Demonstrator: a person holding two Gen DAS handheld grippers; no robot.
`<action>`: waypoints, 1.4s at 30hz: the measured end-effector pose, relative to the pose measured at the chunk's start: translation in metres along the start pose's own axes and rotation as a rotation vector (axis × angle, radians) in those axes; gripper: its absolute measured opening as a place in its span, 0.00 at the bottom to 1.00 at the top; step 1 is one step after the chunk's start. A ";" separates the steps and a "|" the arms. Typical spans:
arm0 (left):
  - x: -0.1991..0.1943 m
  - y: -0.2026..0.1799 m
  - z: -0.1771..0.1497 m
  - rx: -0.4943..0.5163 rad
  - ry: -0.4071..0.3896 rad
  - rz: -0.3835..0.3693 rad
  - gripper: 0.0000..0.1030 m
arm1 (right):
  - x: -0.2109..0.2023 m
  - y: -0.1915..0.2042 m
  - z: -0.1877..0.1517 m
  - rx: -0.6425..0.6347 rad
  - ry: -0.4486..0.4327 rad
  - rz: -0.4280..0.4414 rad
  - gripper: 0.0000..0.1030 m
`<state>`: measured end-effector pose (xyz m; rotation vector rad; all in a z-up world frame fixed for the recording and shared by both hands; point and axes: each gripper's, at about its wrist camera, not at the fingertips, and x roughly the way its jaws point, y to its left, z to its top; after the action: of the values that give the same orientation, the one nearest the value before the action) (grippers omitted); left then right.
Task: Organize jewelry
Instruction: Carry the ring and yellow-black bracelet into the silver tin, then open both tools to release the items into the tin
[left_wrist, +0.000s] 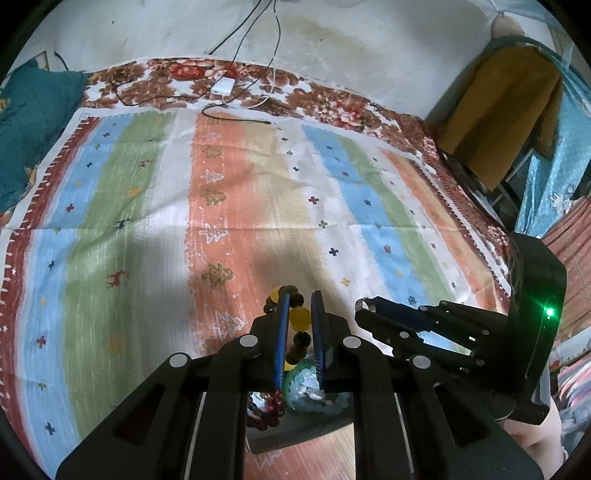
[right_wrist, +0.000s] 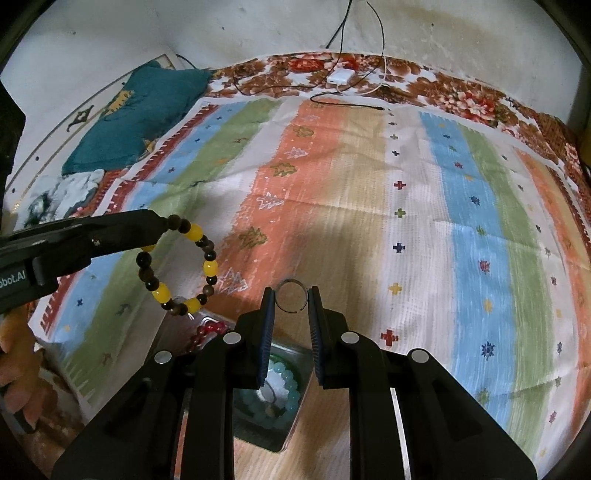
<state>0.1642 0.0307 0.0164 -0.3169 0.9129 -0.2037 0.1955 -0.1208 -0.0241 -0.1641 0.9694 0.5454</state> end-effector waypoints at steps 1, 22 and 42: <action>-0.002 -0.001 -0.002 0.002 -0.002 -0.002 0.11 | -0.002 0.001 -0.001 0.000 -0.002 0.004 0.18; -0.012 -0.011 -0.041 0.014 0.021 -0.007 0.11 | -0.010 0.021 -0.029 -0.051 0.031 0.049 0.19; -0.019 0.004 -0.065 -0.020 0.038 0.105 0.56 | -0.028 0.015 -0.052 -0.008 0.016 0.063 0.66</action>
<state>0.1008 0.0279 -0.0081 -0.2840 0.9668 -0.1041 0.1370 -0.1373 -0.0290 -0.1459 0.9901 0.6068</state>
